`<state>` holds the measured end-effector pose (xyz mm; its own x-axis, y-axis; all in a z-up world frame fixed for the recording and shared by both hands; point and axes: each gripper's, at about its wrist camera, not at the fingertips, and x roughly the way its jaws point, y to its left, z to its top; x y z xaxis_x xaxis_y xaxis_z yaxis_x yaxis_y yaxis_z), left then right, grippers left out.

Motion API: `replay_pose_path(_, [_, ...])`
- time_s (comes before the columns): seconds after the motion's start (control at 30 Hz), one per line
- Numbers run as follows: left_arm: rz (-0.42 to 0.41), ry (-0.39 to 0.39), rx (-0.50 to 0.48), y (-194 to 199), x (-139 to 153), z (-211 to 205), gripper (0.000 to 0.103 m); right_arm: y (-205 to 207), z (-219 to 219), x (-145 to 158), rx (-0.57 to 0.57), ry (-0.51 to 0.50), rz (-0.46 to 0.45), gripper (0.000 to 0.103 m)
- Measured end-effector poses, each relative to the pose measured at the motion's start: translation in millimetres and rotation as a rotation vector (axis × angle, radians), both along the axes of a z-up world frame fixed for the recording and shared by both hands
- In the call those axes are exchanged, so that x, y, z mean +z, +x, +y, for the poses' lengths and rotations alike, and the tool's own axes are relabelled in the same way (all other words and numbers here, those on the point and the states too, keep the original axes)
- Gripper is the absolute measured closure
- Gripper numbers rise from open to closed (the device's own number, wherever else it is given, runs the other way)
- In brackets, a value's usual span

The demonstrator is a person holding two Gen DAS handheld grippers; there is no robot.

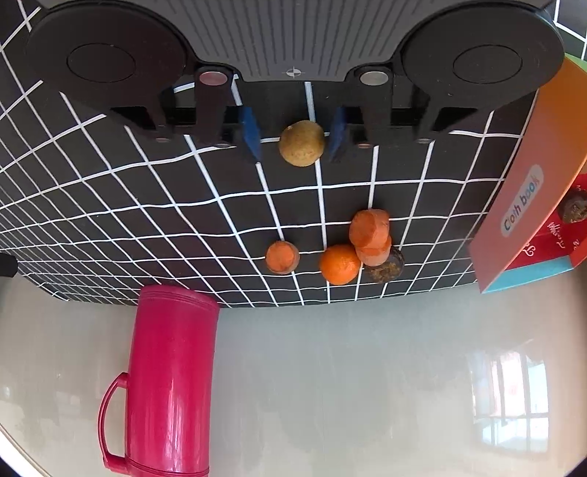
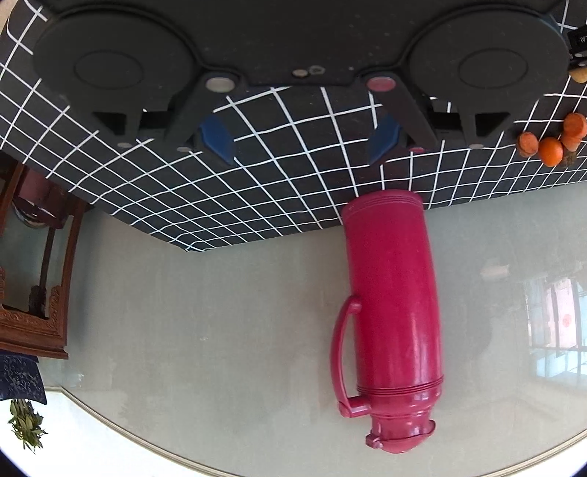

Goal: Organize fruits
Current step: 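Close the left gripper on the small yellow fruit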

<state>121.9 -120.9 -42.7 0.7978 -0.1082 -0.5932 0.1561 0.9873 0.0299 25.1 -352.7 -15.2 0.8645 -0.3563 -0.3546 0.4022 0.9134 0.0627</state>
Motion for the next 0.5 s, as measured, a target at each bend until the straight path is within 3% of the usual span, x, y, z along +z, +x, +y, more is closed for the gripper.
replay_pose_path(0.5, [-0.078,-0.023,0.006,-13.9,20.3,19.3,0.077,6.5,12.2,0.8,0.018,-0.001,0.014,0.024])
